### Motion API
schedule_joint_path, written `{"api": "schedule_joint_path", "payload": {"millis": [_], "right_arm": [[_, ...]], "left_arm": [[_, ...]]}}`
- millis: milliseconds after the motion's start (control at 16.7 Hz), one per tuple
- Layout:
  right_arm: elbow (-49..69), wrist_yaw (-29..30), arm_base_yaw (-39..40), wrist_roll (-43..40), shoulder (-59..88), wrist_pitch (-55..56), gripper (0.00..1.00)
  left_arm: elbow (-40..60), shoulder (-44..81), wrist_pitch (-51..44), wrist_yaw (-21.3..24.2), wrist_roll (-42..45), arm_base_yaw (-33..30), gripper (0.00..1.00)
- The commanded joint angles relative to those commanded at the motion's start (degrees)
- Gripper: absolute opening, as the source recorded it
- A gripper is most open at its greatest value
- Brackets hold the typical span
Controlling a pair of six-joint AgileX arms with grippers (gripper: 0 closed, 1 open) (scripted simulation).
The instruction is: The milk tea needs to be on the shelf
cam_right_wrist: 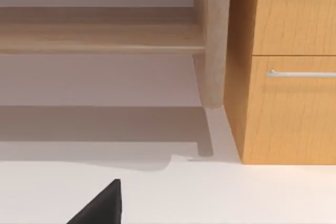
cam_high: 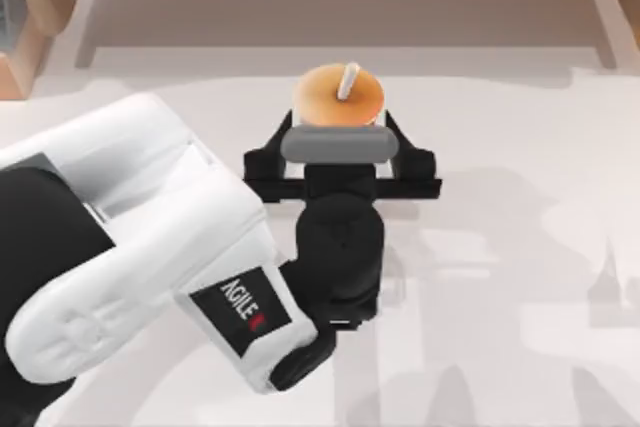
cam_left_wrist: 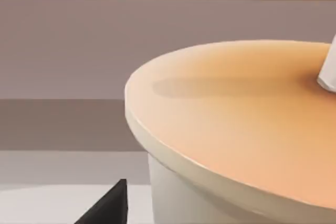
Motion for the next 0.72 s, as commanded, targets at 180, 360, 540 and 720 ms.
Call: {"api": "schedule_joint_path", "payload": {"millis": [180,360,540,720], "right_arm": [[0.0,0.0,0.0,0.0,0.0,0.0,1.0],[0.0,0.0,0.0,0.0,0.0,0.0,1.0],[0.0,0.0,0.0,0.0,0.0,0.0,1.0],[0.0,0.0,0.0,0.0,0.0,0.0,1.0]], "left_arm": [[0.0,0.0,0.0,0.0,0.0,0.0,0.62],[0.0,0.0,0.0,0.0,0.0,0.0,0.4],[0.0,0.0,0.0,0.0,0.0,0.0,0.17],[0.0,0.0,0.0,0.0,0.0,0.0,0.0]]}}
